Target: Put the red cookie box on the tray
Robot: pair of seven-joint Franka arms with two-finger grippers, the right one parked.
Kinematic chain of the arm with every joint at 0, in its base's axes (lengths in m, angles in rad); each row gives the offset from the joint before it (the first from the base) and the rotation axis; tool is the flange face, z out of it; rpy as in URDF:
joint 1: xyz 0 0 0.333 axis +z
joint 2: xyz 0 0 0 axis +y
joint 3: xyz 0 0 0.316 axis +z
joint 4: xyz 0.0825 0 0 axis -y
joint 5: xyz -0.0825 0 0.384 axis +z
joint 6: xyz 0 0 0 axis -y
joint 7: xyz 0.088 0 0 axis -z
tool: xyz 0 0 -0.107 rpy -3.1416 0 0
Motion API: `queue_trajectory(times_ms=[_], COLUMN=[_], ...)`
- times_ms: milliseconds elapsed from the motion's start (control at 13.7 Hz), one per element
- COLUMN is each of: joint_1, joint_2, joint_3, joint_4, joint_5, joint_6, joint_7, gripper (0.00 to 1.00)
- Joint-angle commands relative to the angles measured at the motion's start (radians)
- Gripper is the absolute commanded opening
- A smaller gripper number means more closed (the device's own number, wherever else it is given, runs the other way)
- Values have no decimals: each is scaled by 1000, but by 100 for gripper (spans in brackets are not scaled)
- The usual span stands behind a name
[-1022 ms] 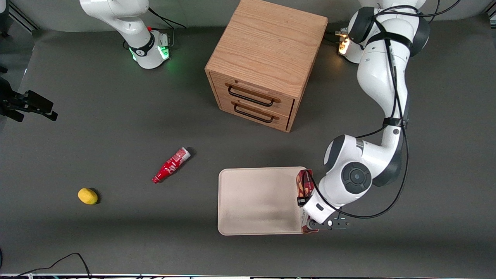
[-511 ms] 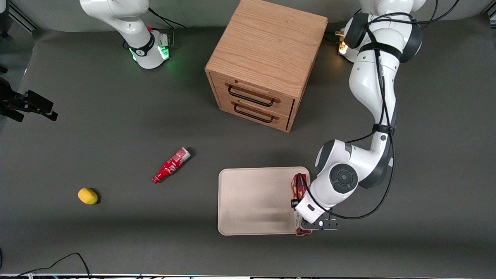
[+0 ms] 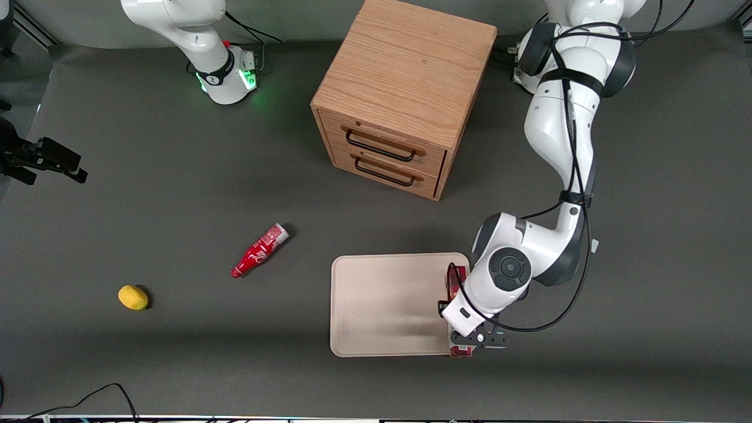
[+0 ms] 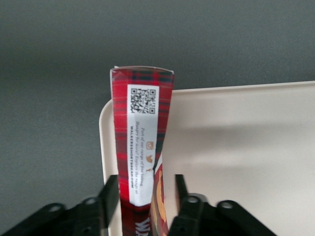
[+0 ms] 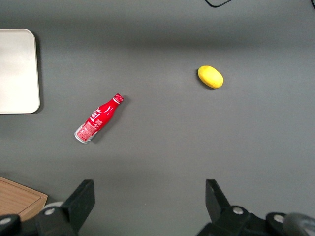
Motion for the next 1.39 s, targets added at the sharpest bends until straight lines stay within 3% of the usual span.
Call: queue_trajectory(times_ms=[0,438,730,1095,1168,1314], joint_1=[-9,-7,2,63,98,167], joint_2=[15,8,-82,-300,-369,-592], joint_3=[9,9,10,10,9,9], joint_4=[36,34,39,23,-22,-282], joint_5=[17,18,43,63,63,61], joint_6=[-16,-29,-262,-609,-644,-613], joint_7=[6,8,34,193,204,282], gripper=[100,100,100,100,100,100])
